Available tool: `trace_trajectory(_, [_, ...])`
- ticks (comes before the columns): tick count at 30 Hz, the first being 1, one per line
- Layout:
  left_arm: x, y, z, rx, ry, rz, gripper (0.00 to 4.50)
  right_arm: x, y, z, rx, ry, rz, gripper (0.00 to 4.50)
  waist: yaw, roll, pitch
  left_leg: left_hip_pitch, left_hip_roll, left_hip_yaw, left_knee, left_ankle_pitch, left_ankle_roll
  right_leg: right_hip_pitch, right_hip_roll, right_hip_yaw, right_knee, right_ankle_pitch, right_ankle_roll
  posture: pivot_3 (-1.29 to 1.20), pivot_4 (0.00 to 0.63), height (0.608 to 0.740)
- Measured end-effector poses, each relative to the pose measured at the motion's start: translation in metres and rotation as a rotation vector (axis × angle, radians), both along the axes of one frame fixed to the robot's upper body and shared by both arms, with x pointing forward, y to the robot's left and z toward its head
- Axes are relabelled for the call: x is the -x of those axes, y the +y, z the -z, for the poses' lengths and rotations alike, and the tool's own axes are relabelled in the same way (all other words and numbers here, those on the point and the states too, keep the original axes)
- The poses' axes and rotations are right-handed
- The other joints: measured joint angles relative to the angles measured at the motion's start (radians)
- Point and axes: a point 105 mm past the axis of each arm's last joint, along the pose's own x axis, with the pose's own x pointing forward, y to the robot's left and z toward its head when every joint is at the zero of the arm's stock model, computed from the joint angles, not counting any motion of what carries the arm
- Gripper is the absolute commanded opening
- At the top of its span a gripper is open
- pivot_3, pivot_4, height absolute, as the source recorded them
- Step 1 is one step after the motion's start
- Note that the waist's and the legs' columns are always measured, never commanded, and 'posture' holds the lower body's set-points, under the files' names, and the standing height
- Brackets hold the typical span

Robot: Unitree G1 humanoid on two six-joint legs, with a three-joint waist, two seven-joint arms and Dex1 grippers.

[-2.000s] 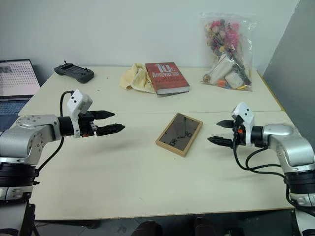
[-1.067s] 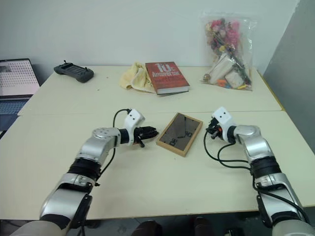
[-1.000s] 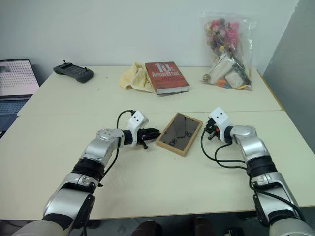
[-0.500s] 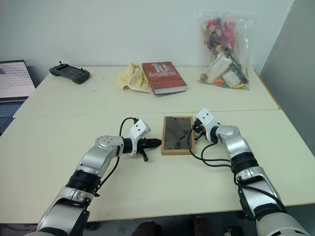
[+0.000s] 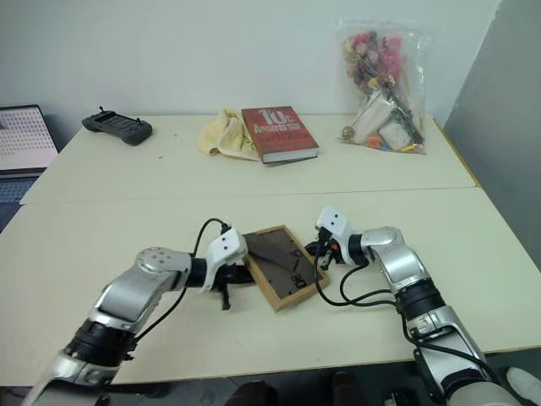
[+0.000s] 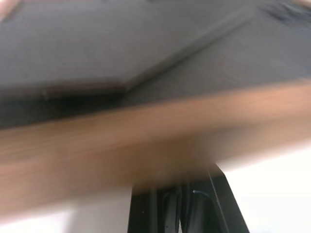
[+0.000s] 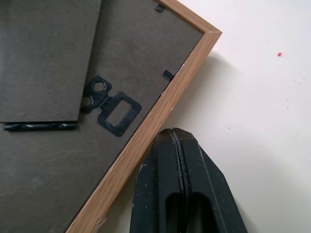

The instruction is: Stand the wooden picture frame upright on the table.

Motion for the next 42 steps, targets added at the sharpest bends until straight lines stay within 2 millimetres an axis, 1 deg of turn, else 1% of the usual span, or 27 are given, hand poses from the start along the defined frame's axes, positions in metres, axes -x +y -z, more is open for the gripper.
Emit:
trace_trajectory(1, [0.004,0.01,-0.001,-0.036,0.01,0.005,0.01,0.0,-0.003,-0.001,0.008,-0.001,0.007,0.0,0.001,0.0,0.0,0.0,0.0,0.0,0.0,0.0,0.0,0.0,0.0,0.0,0.0,0.0,0.0,0.0,0.15,0.74])
trace_trajectory(7, [0.008,0.033,-0.002,-0.09,0.037,-0.013,0.01,0.0,-0.003,-0.003,0.015,-0.008,0.009,0.0,0.002,0.0,0.0,0.001,0.0,0.0,0.0,0.0,0.0,0.001,0.0,0.0,0.0,0.0,0.0,0.0,0.15,0.74])
trace_trajectory(9, [0.007,0.042,-0.004,-0.086,0.055,-0.045,0.01,0.0,-0.009,-0.001,0.032,-0.006,0.02,0.0,0.002,0.0,0.0,0.001,0.0,0.0,0.0,0.0,0.0,0.001,0.0,-0.001,0.0,0.0,0.0,0.0,0.15,0.74])
trace_trajectory(10, [0.006,0.043,-0.005,-0.077,0.06,-0.055,0.01,0.001,-0.014,0.001,0.046,-0.003,0.021,0.0,0.002,0.0,0.0,0.001,0.0,0.0,0.0,0.0,0.0,0.001,0.0,-0.001,0.0,0.0,0.0,0.0,0.15,0.74])
trace_trajectory(12, [0.002,0.04,-0.007,-0.06,0.055,-0.079,0.01,0.007,-0.021,0.005,0.076,0.008,0.004,0.0,0.006,0.0,0.0,0.0,-0.001,0.0,0.0,-0.001,0.001,0.001,0.0,-0.001,0.0,0.0,0.0,0.0,0.15,0.74])
trace_trajectory(13, [-0.001,0.039,-0.007,-0.054,0.047,-0.09,0.01,0.009,-0.02,0.006,0.078,0.014,-0.008,0.0,0.005,0.0,0.0,0.0,-0.001,0.0,0.0,-0.001,0.002,0.001,0.0,-0.001,0.0,0.0,0.0,0.0,0.15,0.74])
trace_trajectory(14, [-0.012,0.034,-0.01,-0.033,0.021,-0.112,0.01,0.015,-0.021,0.008,0.091,0.027,-0.04,0.0,0.009,0.0,0.0,0.0,-0.001,0.0,0.0,-0.001,0.002,0.001,-0.001,-0.002,0.0,0.0,0.0,0.0,0.15,0.74])
trace_trajectory(17, [-0.028,0.026,-0.017,-0.018,-0.034,-0.137,0.01,0.025,-0.017,0.011,0.102,0.053,-0.101,0.0,0.007,0.0,0.0,0.0,-0.001,-0.001,0.001,-0.001,0.002,0.001,0.0,-0.001,0.0,0.0,0.0,0.0,0.15,0.74])
trace_trajectory(21, [-0.044,0.023,-0.017,-0.024,-0.078,-0.171,0.01,0.031,-0.016,0.012,0.092,0.086,-0.121,0.0,0.005,0.0,0.0,0.0,-0.001,-0.001,0.001,-0.001,0.002,0.001,0.0,-0.001,0.0,0.0,0.0,0.0,0.15,0.74])
trace_trajectory(24, [-0.049,0.022,-0.012,-0.036,-0.089,-0.168,0.01,0.033,-0.015,0.01,0.08,0.096,-0.129,0.0,0.005,0.0,0.0,0.0,-0.001,-0.001,0.001,-0.001,0.001,0.001,0.0,-0.002,0.0,0.0,0.0,0.0,0.15,0.74])
trace_trajectory(29, [-0.061,0.015,-0.013,-0.014,-0.125,-0.192,0.01,0.032,-0.018,0.01,0.087,0.1,-0.121,0.0,0.008,0.0,0.0,0.0,-0.001,-0.001,0.001,-0.001,0.001,0.001,0.0,-0.002,0.0,0.0,0.0,0.0,0.15,0.74])
trace_trajectory(34, [-0.072,0.013,-0.013,-0.002,-0.169,-0.221,0.01,0.033,-0.019,0.01,0.068,0.125,-0.108,0.0,0.008,0.0,0.0,0.0,-0.001,-0.001,0.001,-0.001,0.001,0.001,0.0,-0.001,0.0,0.0,0.0,0.0,0.15,0.74])
trace_trajectory(39, [-0.077,0.016,-0.014,0.004,-0.182,-0.246,0.01,0.033,-0.018,0.01,0.058,0.128,-0.108,0.0,0.006,0.0,0.0,0.0,-0.001,-0.001,0.001,-0.001,0.001,0.001,0.0,-0.001,0.0,0.0,0.0,0.0,0.15,0.74])
trace_trajectory(42, [-0.08,0.02,-0.014,0.0,-0.199,-0.26,0.01,0.032,-0.021,0.01,0.066,0.119,-0.094,0.0,0.006,0.0,0.0,0.0,-0.001,-0.001,0.001,-0.001,0.001,0.001,0.0,-0.001,0.0,0.0,0.0,0.0,0.15,0.74])
